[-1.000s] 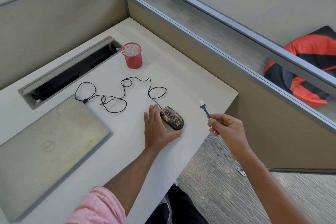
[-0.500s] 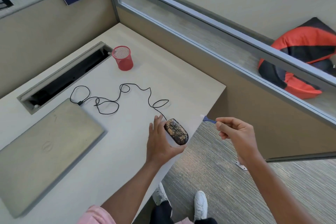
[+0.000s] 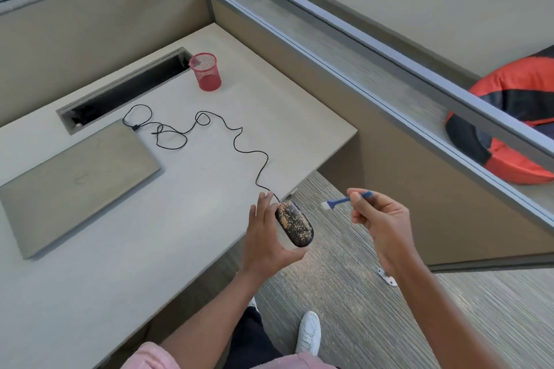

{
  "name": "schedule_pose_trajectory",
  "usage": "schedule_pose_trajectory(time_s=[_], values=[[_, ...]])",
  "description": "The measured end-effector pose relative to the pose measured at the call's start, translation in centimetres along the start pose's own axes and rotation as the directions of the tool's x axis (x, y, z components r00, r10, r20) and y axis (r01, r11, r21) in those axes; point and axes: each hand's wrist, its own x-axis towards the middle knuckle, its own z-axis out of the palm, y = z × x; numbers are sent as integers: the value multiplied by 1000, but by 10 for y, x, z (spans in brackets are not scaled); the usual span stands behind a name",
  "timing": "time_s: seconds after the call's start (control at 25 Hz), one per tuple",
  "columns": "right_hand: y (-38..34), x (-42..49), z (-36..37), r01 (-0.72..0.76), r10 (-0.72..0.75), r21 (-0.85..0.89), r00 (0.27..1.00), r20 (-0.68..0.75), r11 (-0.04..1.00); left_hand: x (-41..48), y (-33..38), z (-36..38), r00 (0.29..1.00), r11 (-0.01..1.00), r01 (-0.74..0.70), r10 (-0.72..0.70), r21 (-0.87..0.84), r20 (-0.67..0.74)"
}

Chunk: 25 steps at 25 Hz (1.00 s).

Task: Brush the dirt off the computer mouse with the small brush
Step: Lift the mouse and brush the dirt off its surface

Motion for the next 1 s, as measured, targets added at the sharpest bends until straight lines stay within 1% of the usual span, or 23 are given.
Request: schedule_pose_trajectory(time_s=[0.08,0.24,0.68,0.88,1.0], values=[[-2,-2,-7,23,-23,-57,1000,0,998,-11,10,9,1000,1000,-3,3,-3,5],[-2,5,-7,54,-52,-119,999,16,991,-21,22,20,1000,1000,-17,17,24,16],[15,27,45,76,-53,-298,995,84,952,-28,21,22,999,992,-37,39,118,-18],[24,30,54,41,-12,-336,996,89,941,-25,20,17,999,995,-37,38,91,-10],[27,31,53,42,-17,-363,997,73,931,-25,17,15,999,996,-42,43,74,-12]])
